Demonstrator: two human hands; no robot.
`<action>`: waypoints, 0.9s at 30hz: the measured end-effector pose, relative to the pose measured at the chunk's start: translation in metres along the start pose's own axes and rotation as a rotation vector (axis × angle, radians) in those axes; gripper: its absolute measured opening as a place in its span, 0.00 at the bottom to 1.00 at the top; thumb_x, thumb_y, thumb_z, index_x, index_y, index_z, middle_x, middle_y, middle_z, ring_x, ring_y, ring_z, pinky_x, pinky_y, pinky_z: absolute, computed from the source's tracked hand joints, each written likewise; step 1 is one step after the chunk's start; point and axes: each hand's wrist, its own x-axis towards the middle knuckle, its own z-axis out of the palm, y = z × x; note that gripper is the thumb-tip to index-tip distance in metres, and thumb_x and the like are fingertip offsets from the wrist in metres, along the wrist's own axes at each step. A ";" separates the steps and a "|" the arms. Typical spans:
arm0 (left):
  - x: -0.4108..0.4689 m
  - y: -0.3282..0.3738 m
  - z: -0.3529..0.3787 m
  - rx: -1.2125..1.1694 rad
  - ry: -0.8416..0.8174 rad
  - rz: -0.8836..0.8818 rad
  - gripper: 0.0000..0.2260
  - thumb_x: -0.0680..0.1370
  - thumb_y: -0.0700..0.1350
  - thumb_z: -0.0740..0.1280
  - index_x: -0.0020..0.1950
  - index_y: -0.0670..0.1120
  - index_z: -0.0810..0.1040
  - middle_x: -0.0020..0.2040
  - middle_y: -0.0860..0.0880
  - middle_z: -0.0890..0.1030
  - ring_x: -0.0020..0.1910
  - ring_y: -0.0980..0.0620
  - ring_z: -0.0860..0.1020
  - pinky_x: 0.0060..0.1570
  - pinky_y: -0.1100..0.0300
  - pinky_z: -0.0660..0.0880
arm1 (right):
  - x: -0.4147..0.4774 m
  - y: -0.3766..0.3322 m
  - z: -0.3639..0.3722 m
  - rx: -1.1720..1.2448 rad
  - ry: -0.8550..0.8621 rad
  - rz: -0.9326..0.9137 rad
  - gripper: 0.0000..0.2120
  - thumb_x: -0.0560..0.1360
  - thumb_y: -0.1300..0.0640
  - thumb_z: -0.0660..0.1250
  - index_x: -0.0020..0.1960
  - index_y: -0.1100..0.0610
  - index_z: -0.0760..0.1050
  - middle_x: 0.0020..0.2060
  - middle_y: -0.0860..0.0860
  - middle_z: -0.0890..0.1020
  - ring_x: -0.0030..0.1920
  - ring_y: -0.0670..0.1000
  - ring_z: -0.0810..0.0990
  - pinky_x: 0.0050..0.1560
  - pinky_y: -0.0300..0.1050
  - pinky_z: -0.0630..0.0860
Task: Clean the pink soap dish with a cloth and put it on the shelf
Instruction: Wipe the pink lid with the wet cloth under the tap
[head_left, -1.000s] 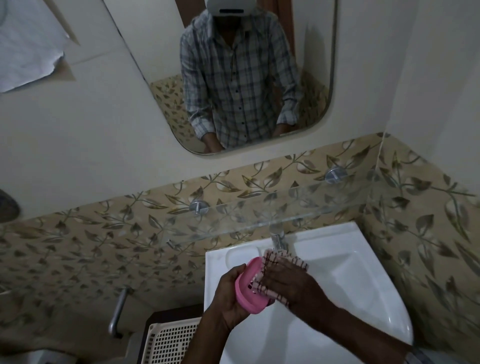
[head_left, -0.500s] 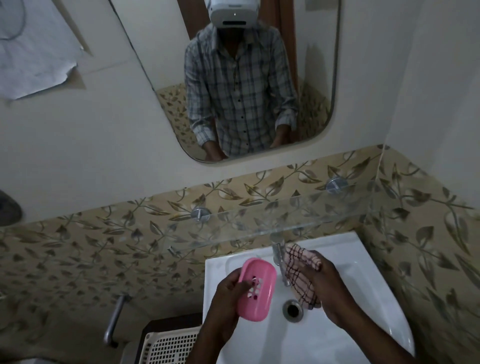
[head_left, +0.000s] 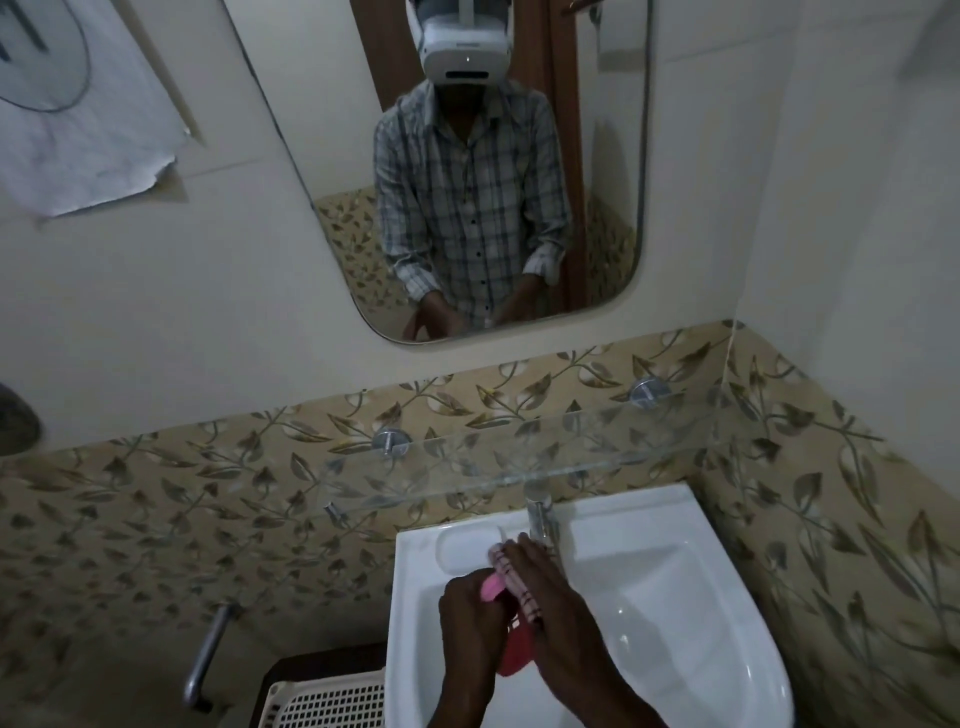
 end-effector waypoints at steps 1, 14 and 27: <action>0.000 0.001 -0.001 0.033 0.020 0.022 0.09 0.68 0.46 0.65 0.29 0.48 0.79 0.24 0.48 0.80 0.27 0.54 0.78 0.30 0.55 0.72 | 0.000 -0.003 0.003 -0.007 0.014 -0.048 0.20 0.79 0.68 0.62 0.69 0.58 0.73 0.72 0.53 0.69 0.74 0.49 0.64 0.75 0.35 0.53; -0.001 0.014 -0.004 -0.003 0.145 0.100 0.08 0.70 0.42 0.65 0.31 0.48 0.79 0.26 0.52 0.80 0.26 0.60 0.76 0.28 0.57 0.72 | 0.025 -0.030 0.006 0.148 0.062 0.148 0.22 0.80 0.70 0.58 0.68 0.52 0.75 0.67 0.47 0.77 0.71 0.47 0.71 0.71 0.37 0.66; -0.017 0.035 -0.004 -0.232 0.196 0.076 0.05 0.72 0.41 0.70 0.41 0.49 0.86 0.35 0.49 0.86 0.36 0.49 0.85 0.41 0.45 0.83 | 0.011 -0.037 -0.014 0.151 0.055 0.259 0.18 0.82 0.58 0.59 0.70 0.46 0.72 0.63 0.45 0.79 0.61 0.46 0.78 0.56 0.33 0.74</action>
